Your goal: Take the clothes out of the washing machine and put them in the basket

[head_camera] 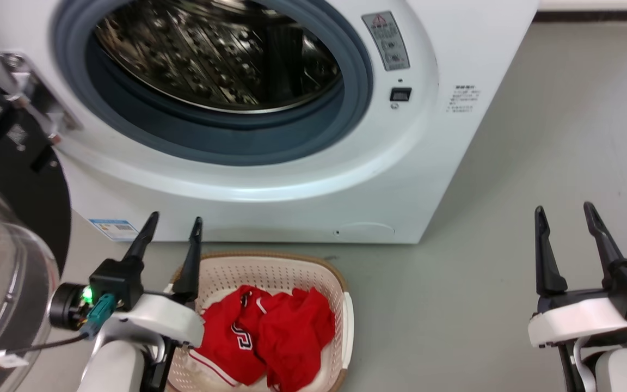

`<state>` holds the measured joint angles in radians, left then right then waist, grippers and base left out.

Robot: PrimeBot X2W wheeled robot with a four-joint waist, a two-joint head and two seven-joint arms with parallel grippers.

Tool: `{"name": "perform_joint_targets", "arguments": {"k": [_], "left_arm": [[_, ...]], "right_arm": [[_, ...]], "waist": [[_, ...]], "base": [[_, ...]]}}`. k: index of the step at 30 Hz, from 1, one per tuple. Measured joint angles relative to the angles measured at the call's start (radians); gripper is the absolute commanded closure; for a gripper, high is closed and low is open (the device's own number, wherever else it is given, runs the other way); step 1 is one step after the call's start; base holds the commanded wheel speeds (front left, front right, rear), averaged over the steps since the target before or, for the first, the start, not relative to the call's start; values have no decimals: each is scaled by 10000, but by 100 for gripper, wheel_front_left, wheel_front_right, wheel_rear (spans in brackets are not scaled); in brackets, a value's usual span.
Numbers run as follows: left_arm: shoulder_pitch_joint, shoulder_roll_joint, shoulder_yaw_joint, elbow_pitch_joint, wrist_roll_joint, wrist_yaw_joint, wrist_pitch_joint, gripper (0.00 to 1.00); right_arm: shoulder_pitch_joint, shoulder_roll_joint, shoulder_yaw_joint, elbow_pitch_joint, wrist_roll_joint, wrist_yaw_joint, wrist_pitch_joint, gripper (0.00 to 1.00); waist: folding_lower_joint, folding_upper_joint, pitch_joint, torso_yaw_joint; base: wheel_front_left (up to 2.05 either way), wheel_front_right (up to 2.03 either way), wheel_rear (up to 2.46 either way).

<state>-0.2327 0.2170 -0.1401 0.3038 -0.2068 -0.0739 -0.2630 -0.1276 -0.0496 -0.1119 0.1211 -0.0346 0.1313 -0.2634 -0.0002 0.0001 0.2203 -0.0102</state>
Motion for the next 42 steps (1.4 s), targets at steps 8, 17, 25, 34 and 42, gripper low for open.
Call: {"name": "perform_joint_targets", "arguments": {"k": [8, 17, 25, 34, 42], "left_arm": [[1485, -575, 1223, -1691, 685, 303, 0, 0], [2848, -1103, 1902, -2127, 1126, 201, 0, 0], [3340, -1356, 2019, -2196, 1442, 167, 0, 0], [3356, -1509, 1992, -2125, 1599, 136, 0, 0], [3319, -1532, 2094, -2107, 1678, 77, 0, 0]], "right_arm": [[659, -4, 73, 59, 107, -2, 0, 0], [1382, -4, 176, 128, 290, -2, 0, 0], [1697, -4, 230, 109, 366, -2, 0, 0], [1683, -4, 307, 109, 441, -2, 0, 0], [1662, -4, 314, 121, 441, -2, 0, 0]], "waist": [[0, 0, -972, 236], [0, 0, -1826, 61], [1, 0, -2220, -123], [2, 0, -2238, -168], [2, 0, -2230, -256]], "base": [[0, 0, 0], [0, 0, 0], [0, 0, 0], [0, 0, 0], [0, 0, 0]]}}
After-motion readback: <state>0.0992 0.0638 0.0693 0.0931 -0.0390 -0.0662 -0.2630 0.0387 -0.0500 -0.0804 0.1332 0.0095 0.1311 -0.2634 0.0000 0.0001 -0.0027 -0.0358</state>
